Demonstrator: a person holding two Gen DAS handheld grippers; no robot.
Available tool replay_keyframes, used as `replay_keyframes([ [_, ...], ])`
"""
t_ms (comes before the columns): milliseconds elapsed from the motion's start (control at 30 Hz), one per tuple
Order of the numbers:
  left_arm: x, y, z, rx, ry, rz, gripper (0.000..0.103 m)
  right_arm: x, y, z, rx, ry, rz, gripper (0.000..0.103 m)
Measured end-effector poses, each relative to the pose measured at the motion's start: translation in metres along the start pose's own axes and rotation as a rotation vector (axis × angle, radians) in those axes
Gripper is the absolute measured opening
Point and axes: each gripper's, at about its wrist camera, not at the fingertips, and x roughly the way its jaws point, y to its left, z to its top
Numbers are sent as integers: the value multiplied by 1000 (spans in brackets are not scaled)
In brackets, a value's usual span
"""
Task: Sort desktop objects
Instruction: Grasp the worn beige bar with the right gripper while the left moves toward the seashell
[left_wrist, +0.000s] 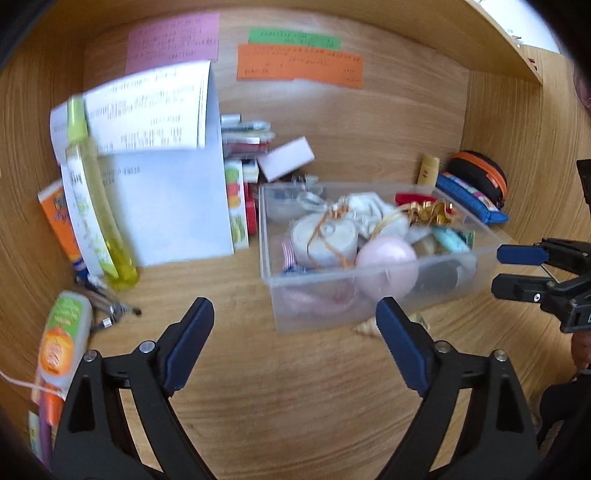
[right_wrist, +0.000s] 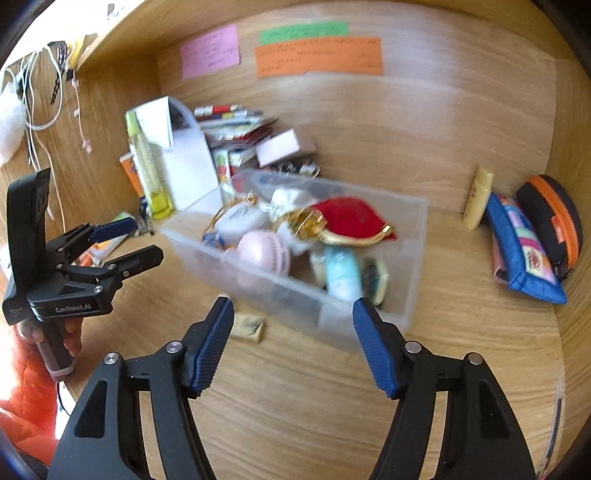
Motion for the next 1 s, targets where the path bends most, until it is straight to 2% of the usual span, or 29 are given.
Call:
replay_keyframes([
  [133, 4, -1, -9, 8, 28, -19, 90, 16, 10, -12, 20, 55, 36, 63],
  [267, 4, -1, -9, 0, 31, -56, 90, 40, 22, -21, 14, 124, 35, 63],
  [333, 5, 2, -9, -19, 36, -76, 90, 49, 29, -22, 2, 139, 4, 63],
  [533, 9, 19, -11, -108, 61, -121, 90, 72, 50, -18, -44, 177, 1, 62],
  [667, 10, 20, -13, -119, 76, -140, 90, 83, 52, -12, -31, 177, -8, 62],
  [700, 10, 18, -13, -115, 78, -144, 90, 85, 52, -12, -25, 182, -9, 59],
  [733, 10, 17, -13, -109, 81, -147, 90, 86, 52, -12, -25, 187, -12, 52],
  [867, 15, 13, -13, -92, 107, -160, 90, 91, 56, -12, -45, 190, -44, 40],
  [1000, 23, 12, -14, -92, 152, -153, 90, 90, 51, -12, -24, 185, -13, 37],
])
